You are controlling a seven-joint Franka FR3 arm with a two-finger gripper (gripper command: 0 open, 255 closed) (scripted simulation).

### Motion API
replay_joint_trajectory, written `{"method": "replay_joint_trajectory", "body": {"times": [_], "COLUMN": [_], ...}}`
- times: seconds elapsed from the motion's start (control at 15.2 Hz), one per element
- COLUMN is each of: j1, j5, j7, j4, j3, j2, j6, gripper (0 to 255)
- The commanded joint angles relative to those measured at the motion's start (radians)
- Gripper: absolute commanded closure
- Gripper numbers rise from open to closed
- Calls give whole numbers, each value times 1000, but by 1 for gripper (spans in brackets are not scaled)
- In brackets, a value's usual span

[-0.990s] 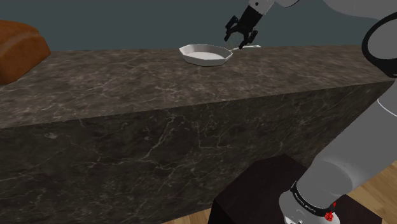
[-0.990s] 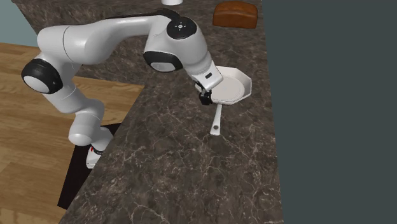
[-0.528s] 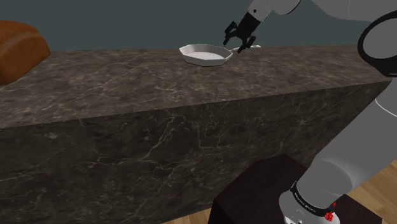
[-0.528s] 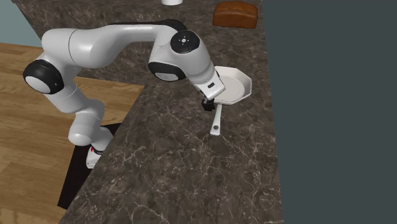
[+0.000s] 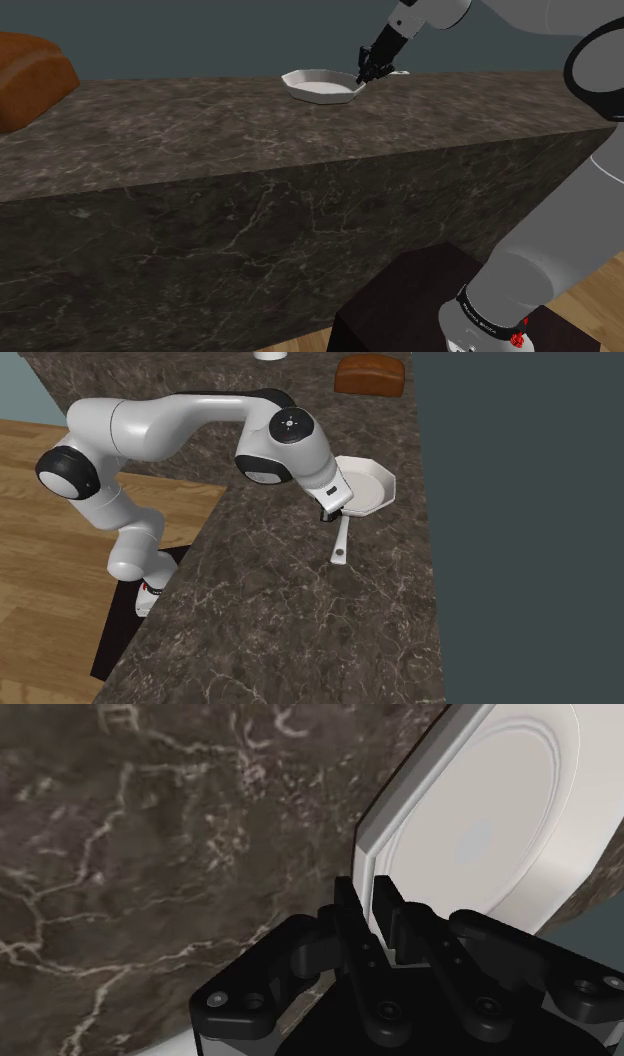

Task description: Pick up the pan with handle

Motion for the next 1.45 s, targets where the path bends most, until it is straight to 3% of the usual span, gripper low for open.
{"method": "replay_joint_trajectory", "body": {"times": [0.0, 0.26, 1.39], "j1": [0, 0, -9], "j5": [0, 0, -2], "j7": [0, -1, 65], "j4": [0, -2, 269], "j3": [0, 0, -12], "j2": [0, 0, 59], "j6": [0, 1, -203], "gripper": [255, 255, 255]}}
